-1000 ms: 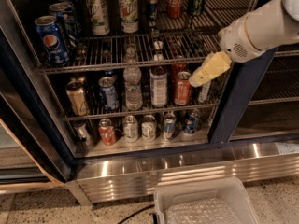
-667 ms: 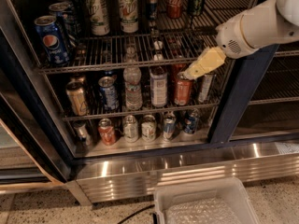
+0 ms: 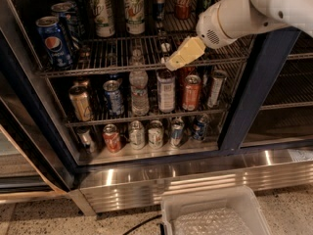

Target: Pick coke can from top shelf of fridge

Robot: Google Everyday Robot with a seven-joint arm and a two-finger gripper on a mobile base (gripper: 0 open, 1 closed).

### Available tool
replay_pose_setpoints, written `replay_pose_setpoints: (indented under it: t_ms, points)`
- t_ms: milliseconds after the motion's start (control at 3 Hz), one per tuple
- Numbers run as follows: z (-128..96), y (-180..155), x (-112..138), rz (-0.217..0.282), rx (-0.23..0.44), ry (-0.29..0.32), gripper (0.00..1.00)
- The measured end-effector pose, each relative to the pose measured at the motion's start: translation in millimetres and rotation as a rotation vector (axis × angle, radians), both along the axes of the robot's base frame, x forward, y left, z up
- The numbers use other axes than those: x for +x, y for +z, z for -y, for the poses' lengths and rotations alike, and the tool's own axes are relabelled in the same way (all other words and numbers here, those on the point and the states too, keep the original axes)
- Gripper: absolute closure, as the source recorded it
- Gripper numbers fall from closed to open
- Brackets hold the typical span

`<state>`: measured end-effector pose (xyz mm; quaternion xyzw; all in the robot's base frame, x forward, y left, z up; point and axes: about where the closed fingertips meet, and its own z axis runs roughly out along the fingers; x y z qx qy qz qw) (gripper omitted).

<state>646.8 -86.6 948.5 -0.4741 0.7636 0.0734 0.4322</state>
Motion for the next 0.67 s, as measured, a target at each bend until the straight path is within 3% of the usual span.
replay_pose_setpoints:
  t_ms: [333, 667]
  points:
    - [-15.0, 4.2, 8.5, 0.036, 0.048, -0.018, 0.00]
    - [-25.2, 11.3, 26.3, 0.097, 0.124, -0.084, 0.00]
